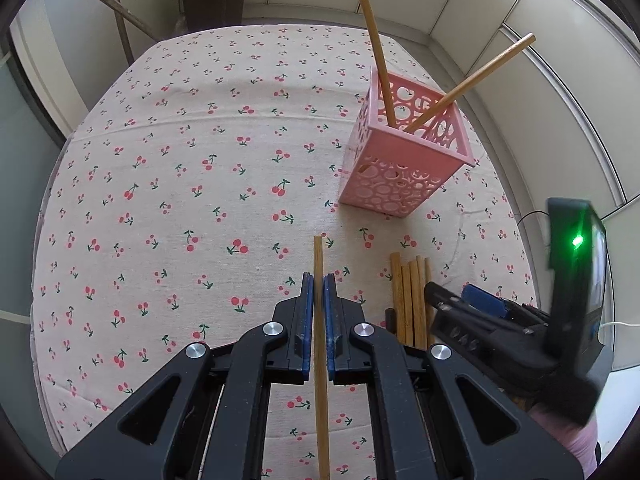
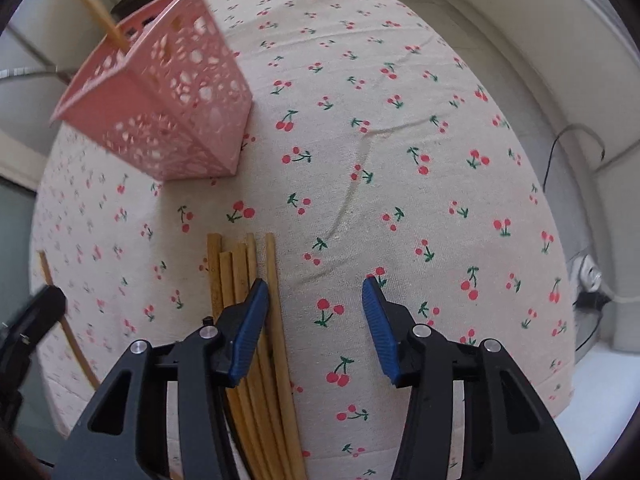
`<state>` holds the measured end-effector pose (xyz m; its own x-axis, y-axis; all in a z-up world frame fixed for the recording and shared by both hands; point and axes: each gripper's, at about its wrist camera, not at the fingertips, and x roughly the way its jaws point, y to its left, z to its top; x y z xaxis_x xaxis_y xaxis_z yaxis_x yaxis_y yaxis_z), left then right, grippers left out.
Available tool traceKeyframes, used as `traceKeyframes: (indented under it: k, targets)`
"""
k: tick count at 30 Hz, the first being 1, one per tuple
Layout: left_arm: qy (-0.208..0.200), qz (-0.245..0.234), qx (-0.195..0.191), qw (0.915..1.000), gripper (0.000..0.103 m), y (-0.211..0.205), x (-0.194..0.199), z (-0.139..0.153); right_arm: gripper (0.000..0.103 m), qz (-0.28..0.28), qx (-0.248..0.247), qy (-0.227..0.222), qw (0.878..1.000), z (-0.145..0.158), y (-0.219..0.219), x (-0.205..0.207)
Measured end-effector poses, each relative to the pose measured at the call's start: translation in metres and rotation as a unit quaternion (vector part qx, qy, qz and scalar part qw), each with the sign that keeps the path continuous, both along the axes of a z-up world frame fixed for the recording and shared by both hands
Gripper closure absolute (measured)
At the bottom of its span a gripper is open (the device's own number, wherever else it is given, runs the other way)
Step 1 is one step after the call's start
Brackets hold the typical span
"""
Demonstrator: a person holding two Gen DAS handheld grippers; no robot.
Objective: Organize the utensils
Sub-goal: 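Grasp another chopstick with the left tool, then carry the chopstick with the left tool and release it into the pink holder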
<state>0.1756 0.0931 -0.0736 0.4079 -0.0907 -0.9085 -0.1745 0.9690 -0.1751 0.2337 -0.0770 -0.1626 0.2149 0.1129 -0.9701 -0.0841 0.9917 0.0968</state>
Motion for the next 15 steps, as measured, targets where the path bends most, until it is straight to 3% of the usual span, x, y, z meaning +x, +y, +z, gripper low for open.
traceKeyframes:
  k: [2,4,6,11,15]
  targets:
    - [-0.002,0.0,0.002,1.0,0.098,0.0,0.0,0.0,0.068,0.019,-0.023,-0.017,0.999,0.001,0.01,-0.003]
    - [-0.008,-0.002,-0.002,1.0,0.098,0.001,-0.001,0.002,0.09,0.032,-0.011,-0.023,0.999,0.003,0.016,-0.004]
    - [-0.016,-0.009,-0.015,0.9997,0.098,0.0,-0.002,0.004,0.097,0.032,0.013,-0.024,0.999,0.004,0.015,-0.004]
    - [-0.045,-0.018,-0.048,0.9977,0.098,0.001,-0.005,0.015,0.097,0.017,0.081,-0.036,0.996,0.015,-0.004,-0.004]
    - [-0.092,-0.026,-0.062,0.9934,0.098,0.0,-0.014,0.036,0.097,-0.002,0.12,-0.074,0.99,0.046,-0.025,-0.008]
